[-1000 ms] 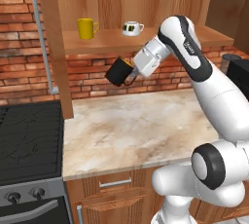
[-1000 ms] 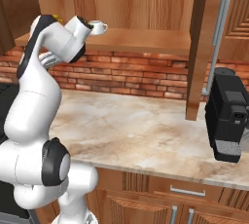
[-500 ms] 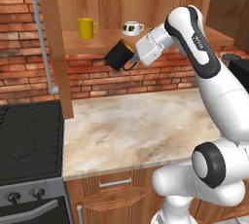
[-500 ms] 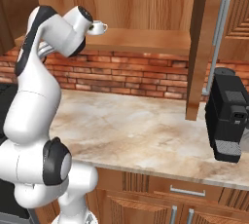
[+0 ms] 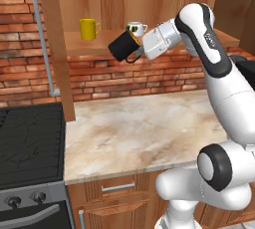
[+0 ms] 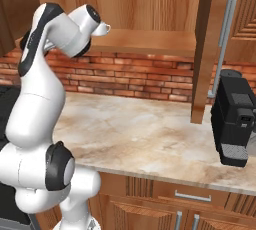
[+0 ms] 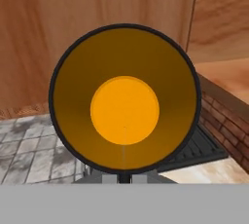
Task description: Pick the mug on the counter and place it in the cabinet with the handle facing the right, like the mugs already inside.
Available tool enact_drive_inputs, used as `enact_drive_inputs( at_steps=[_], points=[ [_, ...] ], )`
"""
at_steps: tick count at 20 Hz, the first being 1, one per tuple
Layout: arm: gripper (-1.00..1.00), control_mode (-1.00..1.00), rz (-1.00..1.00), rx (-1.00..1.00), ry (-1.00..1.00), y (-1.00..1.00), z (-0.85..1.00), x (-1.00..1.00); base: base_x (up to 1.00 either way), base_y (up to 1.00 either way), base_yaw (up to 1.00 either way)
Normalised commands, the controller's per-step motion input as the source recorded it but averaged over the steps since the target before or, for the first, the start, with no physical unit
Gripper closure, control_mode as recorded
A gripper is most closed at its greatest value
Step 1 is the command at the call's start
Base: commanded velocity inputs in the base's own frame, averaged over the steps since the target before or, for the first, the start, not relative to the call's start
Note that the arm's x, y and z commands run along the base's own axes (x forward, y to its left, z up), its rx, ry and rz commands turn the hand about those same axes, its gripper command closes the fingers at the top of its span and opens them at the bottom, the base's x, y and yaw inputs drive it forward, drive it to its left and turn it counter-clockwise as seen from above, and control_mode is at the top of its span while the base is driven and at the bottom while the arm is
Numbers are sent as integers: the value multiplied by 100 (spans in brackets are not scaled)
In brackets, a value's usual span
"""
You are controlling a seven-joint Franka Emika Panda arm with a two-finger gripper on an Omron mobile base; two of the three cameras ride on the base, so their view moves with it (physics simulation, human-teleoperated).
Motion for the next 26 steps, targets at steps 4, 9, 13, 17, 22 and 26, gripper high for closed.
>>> enact_drive_inputs(
  at_steps=[4, 9, 13, 17, 22, 26],
  points=[
    [100, -100, 0, 0, 9, -9, 8, 34, 0, 0, 0],
    [100, -100, 0, 0, 1, -9, 2, 44, 0, 0, 0],
    [100, -100, 0, 2, 0, -5, 0, 50, 0, 0, 0],
    [100, -100, 0, 3, -4, 0, 2, 48, 0, 0, 0],
    [100, -100, 0, 2, -7, 0, 7, 41, 0, 0, 0],
    [100, -100, 5, 1, 0, 0, 0, 51, 0, 0, 0]
  ],
)
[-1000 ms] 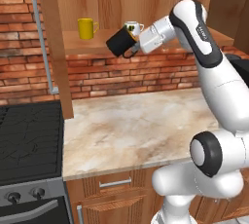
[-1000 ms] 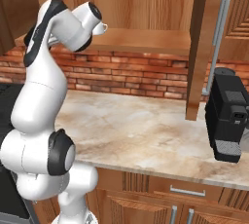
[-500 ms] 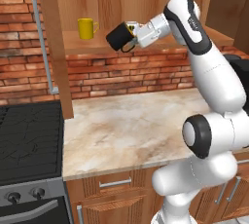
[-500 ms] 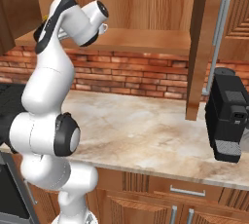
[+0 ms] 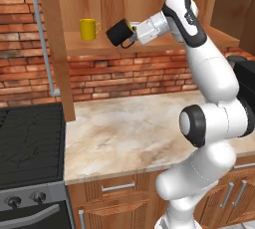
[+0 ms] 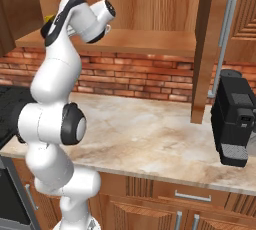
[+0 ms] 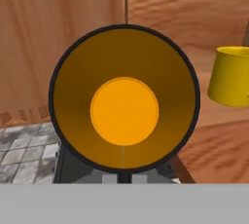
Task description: Pick the mug on the counter and place it in the cabinet with the handle facing the right, like the mugs already inside.
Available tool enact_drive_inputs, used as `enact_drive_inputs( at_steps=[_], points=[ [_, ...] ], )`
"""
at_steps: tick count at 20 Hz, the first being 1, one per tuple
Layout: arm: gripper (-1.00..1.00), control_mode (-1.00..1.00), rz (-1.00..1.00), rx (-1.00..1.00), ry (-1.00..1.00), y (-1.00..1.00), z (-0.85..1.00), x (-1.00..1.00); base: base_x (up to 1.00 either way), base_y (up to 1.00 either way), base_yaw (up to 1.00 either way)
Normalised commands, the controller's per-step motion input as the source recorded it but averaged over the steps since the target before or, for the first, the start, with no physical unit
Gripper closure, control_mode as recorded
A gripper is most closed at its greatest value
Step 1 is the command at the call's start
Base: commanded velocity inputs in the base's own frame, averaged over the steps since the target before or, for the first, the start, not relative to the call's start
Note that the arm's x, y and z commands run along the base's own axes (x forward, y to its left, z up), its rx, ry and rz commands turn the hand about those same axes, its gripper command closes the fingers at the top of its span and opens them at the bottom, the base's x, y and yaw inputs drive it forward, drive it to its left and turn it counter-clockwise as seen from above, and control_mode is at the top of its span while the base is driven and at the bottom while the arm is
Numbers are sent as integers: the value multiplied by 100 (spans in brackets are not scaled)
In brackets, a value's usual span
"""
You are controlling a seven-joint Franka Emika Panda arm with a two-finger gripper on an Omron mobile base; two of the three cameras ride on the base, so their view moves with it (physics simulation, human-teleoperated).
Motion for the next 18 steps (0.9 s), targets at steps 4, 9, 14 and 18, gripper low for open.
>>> enact_drive_inputs(
  at_steps=[4, 9, 14, 18],
  points=[
    [100, -100, 7, 0, 0, 0, 0, 47, 0, 0, 0],
    [100, -100, 6, -1, 0, -2, 0, 43, 0, 0, 0],
    [100, -100, 0, -5, 0, -14, 0, 44, 0, 0, 0],
    [100, -100, 0, -8, -3, -13, 0, 27, 0, 0, 0]
  ],
)
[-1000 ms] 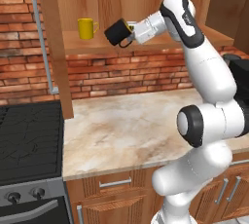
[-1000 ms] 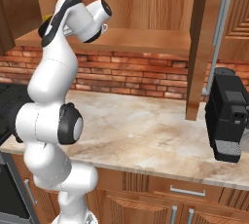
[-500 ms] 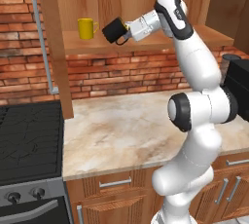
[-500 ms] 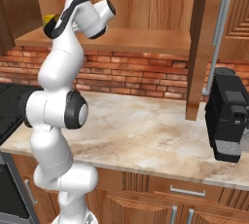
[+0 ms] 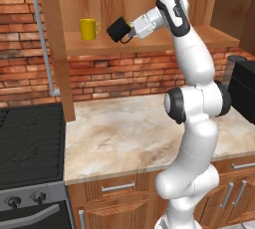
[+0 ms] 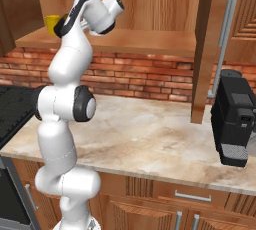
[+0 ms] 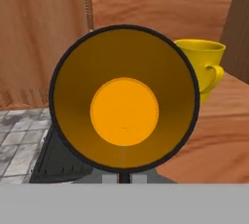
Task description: Pick the mug on the counter and place it in the cabinet with the handle facing the right, like the mugs already inside.
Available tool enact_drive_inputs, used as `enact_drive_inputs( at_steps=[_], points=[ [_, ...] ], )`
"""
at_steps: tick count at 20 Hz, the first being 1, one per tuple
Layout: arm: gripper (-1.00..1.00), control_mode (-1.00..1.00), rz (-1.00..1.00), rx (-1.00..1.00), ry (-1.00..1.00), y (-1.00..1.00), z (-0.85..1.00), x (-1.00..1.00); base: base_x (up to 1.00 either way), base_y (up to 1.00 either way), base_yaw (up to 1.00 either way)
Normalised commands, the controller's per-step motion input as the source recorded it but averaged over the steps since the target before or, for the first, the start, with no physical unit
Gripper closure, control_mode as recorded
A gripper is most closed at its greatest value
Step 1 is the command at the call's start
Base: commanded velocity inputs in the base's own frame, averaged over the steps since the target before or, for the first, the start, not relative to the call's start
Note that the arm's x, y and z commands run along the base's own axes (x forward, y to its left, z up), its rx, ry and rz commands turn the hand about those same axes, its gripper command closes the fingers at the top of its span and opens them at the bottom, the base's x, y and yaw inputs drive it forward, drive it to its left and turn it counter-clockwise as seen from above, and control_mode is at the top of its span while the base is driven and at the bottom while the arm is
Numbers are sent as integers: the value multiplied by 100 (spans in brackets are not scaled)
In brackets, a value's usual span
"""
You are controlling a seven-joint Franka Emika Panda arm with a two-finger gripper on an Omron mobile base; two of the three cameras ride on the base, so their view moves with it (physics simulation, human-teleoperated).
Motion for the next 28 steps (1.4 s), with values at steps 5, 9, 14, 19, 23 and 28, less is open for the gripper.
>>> enact_drive_inputs(
  at_steps=[5, 9, 14, 19, 23, 28],
  points=[
    [100, -100, 1, -8, -6, -3, -9, 16, 0, 0, 0],
    [100, -100, 5, -4, -10, 0, -26, 10, 0, 0, 0],
    [100, -100, 5, 0, -9, 2, -14, 12, 0, 0, 0],
    [100, -100, 4, -4, -8, 0, -11, 21, 0, 0, 0],
    [100, -100, 3, -10, -5, 0, -8, 12, 0, 0, 0],
    [100, -100, 0, -8, 0, 2, 4, 0, 0, 0, 0]
  ],
)
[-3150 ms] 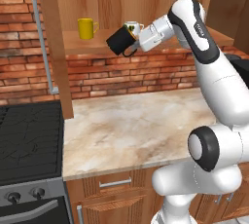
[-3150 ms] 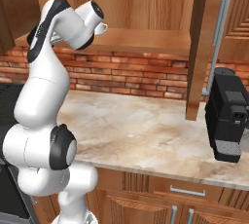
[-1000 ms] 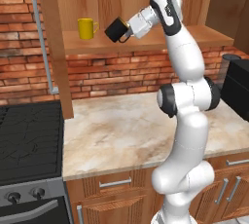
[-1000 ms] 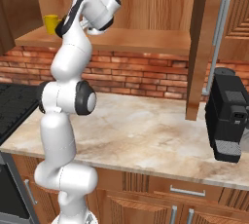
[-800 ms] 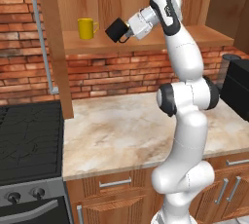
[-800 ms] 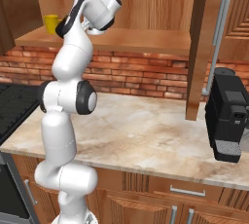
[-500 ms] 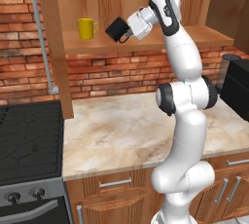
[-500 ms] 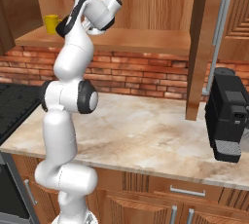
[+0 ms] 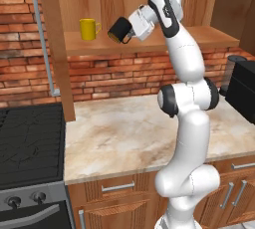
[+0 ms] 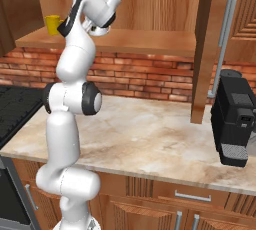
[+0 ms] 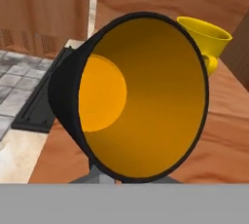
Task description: Pick the mug on the counter and place it in the cabinet with the handle facing the right, like the mugs already inside.
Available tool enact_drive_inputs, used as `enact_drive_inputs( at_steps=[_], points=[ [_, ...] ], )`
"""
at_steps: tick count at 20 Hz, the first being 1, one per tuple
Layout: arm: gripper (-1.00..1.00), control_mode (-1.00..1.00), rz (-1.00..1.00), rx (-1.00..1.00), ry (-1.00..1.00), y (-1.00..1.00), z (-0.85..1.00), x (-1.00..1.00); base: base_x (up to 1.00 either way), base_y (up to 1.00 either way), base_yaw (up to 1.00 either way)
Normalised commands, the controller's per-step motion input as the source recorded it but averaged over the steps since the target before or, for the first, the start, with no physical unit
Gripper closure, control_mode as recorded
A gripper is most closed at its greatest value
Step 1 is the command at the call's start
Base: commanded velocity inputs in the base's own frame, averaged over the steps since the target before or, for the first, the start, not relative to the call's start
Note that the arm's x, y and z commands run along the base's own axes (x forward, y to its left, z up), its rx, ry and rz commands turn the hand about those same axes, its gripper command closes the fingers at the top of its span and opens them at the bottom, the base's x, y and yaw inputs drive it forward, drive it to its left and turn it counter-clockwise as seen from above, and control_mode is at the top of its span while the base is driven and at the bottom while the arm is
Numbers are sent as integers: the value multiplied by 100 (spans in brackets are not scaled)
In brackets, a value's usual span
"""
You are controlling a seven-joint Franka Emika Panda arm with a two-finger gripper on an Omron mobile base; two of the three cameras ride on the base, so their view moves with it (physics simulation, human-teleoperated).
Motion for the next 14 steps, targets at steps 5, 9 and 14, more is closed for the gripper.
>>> enact_drive_inputs(
  at_steps=[5, 9, 14],
  points=[
    [100, -100, -1, -6, 0, 0, 7, 0, 0, 0, 0],
    [-100, -100, -4, 0, 0, 0, -1, -4, 0, 0, 0],
    [-100, -100, -2, 0, 0, 0, -9, -6, 0, 0, 0]
  ],
)
